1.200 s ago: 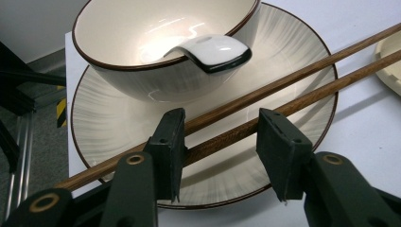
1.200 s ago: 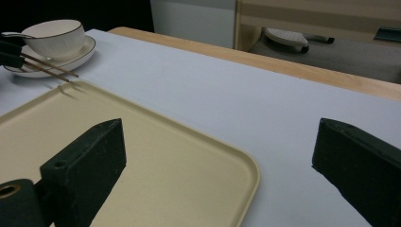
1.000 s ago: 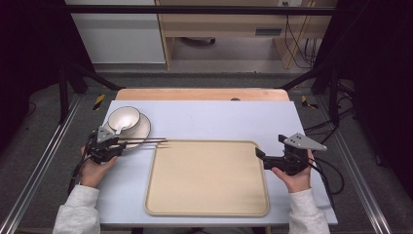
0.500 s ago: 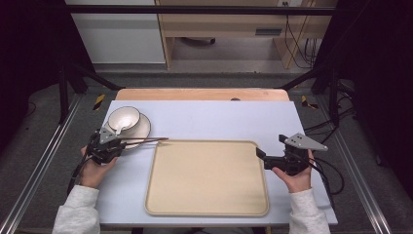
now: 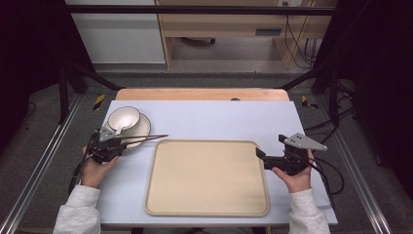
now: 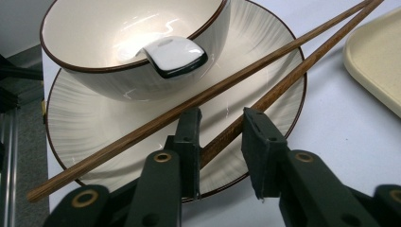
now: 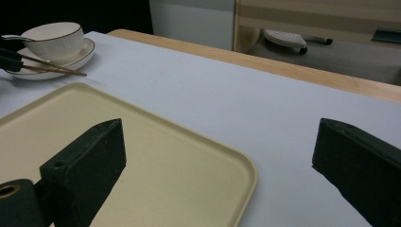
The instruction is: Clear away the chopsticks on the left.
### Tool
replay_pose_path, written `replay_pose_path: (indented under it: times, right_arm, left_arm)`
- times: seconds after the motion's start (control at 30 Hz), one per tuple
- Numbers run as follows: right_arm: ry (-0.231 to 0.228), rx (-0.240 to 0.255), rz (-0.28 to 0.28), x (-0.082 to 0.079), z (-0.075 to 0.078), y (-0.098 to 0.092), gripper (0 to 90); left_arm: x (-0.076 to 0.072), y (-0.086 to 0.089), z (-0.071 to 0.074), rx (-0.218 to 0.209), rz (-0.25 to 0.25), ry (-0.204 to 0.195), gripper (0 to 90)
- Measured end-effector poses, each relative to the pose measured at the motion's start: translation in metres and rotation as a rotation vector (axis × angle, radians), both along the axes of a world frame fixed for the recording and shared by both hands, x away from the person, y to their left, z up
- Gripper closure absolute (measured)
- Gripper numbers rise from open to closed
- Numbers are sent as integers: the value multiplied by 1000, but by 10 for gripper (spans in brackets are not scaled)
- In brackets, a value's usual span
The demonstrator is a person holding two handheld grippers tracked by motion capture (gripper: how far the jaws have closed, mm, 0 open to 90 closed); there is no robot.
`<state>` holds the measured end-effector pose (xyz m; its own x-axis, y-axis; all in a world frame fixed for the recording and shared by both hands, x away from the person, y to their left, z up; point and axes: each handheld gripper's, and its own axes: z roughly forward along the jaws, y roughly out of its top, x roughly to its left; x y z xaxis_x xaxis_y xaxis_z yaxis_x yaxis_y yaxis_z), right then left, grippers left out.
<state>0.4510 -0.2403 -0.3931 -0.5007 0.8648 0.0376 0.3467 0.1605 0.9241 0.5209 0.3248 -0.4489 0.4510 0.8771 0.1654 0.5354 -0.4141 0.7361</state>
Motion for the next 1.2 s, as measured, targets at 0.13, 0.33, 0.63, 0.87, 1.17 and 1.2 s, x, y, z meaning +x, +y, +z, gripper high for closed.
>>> replay_pose_path:
  times: [0.13, 0.33, 0.63, 0.87, 1.17, 1.2]
  right_arm:
    - [-2, 4, -1, 0, 0, 0, 38]
    - [0, -1, 1, 0, 0, 0, 38]
    - [0, -2, 3, 0, 0, 0, 38]
    - [2, -3, 2, 0, 0, 0, 38]
    - [-1, -1, 3, 0, 0, 0, 38]
    - [-1, -1, 3, 0, 0, 0, 38]
  left_arm:
    - [-1, -3, 3, 17, 6, 4, 755]
    - [0, 0, 4, -16, 12, 9, 791]
    - [4, -1, -2, -15, 11, 24, 675]
    - [2, -4, 1, -26, 6, 33, 817]
    - [3, -7, 3, -44, 12, 51, 821]
    - [3, -7, 3, -44, 12, 51, 806]
